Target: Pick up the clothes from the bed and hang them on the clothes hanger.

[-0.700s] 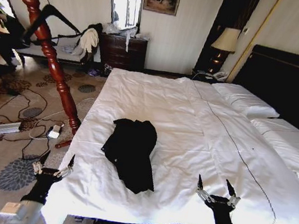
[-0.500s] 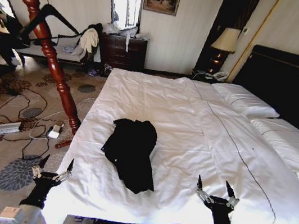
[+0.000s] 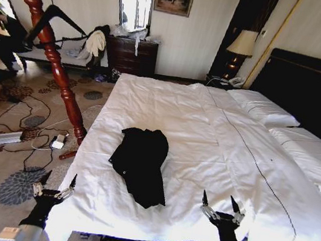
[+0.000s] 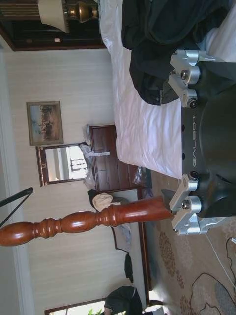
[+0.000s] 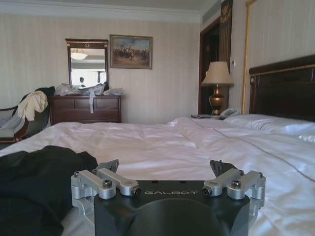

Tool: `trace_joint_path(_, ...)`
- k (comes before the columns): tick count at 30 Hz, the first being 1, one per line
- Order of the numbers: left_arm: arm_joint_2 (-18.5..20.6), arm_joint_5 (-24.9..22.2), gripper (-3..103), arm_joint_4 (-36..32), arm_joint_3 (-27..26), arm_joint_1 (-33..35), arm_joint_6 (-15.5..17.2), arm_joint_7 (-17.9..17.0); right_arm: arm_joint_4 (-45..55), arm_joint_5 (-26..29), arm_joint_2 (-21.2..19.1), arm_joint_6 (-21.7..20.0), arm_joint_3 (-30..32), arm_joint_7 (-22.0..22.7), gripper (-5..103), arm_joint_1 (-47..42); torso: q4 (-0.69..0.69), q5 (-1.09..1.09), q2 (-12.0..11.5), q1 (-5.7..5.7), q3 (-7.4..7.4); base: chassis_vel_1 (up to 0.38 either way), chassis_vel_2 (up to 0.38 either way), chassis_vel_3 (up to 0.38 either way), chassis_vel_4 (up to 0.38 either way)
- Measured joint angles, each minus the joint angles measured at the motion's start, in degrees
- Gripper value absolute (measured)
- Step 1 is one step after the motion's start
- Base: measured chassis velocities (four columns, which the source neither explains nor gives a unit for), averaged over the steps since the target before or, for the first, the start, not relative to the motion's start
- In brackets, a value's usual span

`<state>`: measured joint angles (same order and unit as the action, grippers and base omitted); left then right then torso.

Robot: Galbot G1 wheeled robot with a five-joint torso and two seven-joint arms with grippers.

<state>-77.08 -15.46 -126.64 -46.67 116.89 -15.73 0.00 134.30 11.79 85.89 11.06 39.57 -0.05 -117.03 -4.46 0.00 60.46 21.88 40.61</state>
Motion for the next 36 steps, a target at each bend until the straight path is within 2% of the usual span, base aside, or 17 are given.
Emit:
trace_joint_path(5, -0.06, 0.02, 99, 0.21, -0.08, -0.03, -0.12, 0.05, 1.92, 7.01, -1.95, -3.06, -1.11, 0.64, 100, -0.29, 0.00, 0.00, 0.00, 0.00, 0.00, 0.000, 0.000, 0.000, 0.000)
trace_joint_path(6, -0.16, 0.02, 98, 0.21, -0.08, -0.18, -0.12, 0.06, 2.79, 10.77, -2.93, -4.82, -1.83, 1.37, 100, -0.37, 0.00, 0.00, 0.00, 0.00, 0.00, 0.000, 0.000, 0.000, 0.000)
trace_joint_path(7, -0.16, 0.02, 98, 0.21, -0.08, -0.18, -0.12, 0.06, 2.79, 10.77, -2.93, -4.82, -1.83, 1.37, 100, -0.37, 0.00, 0.00, 0.00, 0.00, 0.00, 0.000, 0.000, 0.000, 0.000)
trace_joint_path(9, -0.41, 0.04, 102, 0.21, -0.06, -0.35, -0.11, 0.06, 4.27, 16.21, -4.01, -8.26, -2.90, 2.84, 100, -0.45, 0.00, 0.01, 0.00, 0.00, 0.00, 0.000, 0.000, 0.000, 0.000)
trace_joint_path(10, -0.54, 0.09, 101, 0.21, -0.02, -0.42, -0.07, 0.07, 5.27, 19.41, -4.59, -10.24, -3.44, 3.75, 100, -0.44, 0.00, 0.00, 0.00, 0.00, 0.00, 0.000, 0.000, 0.000, 0.000)
trace_joint_path(12, -0.78, 0.23, 99, 0.21, 0.00, -0.44, 0.07, 0.30, 7.96, 29.80, -5.90, -15.31, -4.37, 6.79, 100, 0.25, 0.00, -0.01, 0.00, 0.00, 0.00, 0.000, 0.000, 0.000, 0.000)
trace_joint_path(13, -0.78, 0.23, 99, 0.21, 0.00, -0.44, 0.07, 0.30, 7.96, 29.80, -5.90, -15.31, -4.37, 6.79, 100, 0.25, 0.00, -0.01, 0.00, 0.00, 0.00, 0.000, 0.000, 0.000, 0.000)
trace_joint_path(17, -0.93, 0.69, 100, 0.21, 0.21, -0.80, 0.63, 0.54, 9.15, 51.34, -8.10, -23.80, -4.68, 12.79, 100, 2.90, 0.01, 0.01, 0.00, 0.00, 0.00, 0.000, 0.000, 0.000, 0.000)
trace_joint_path(18, -0.93, 0.69, 100, 0.21, 0.21, -0.80, 0.63, 0.54, 9.15, 51.34, -8.10, -23.80, -4.68, 12.79, 100, 2.90, 0.01, 0.01, 0.00, 0.00, 0.00, 0.000, 0.000, 0.000, 0.000)
trace_joint_path(22, -0.95, 0.77, 99, 0.74, 0.91, -1.65, 1.50, 0.76, 9.18, 60.52, -8.57, -26.25, -7.21, 14.84, 100, 4.57, 0.00, -0.01, 0.00, 0.00, 0.00, 0.000, 0.000, 0.000, 0.000)
trace_joint_path(27, -1.43, 0.53, 99, -0.37, 1.50, -1.13, 1.97, 1.01, 9.17, 64.66, -7.95, -27.66, -11.36, 15.78, 100, 6.45, -0.01, 0.00, 0.00, 0.00, 0.00, 0.000, 0.000, 0.000, 0.000)
trace_joint_path(33, -2.55, 0.28, 99, -1.41, 0.66, -0.22, 2.20, 1.01, 9.10, 66.09, -8.34, -28.63, -14.91, 15.93, 100, 8.64, -0.01, 0.00, 0.00, 0.00, 0.00, 0.000, 0.000, 0.000, 0.000)
trace_joint_path(36, -3.13, -0.99, 98, -2.33, -0.08, 0.79, 2.40, 1.10, 8.33, 69.27, -8.30, -28.97, -15.56, 16.38, 100, 13.46, 0.00, 0.00, 0.00, 0.00, 0.00, 0.000, 0.000, 0.000, 0.000)
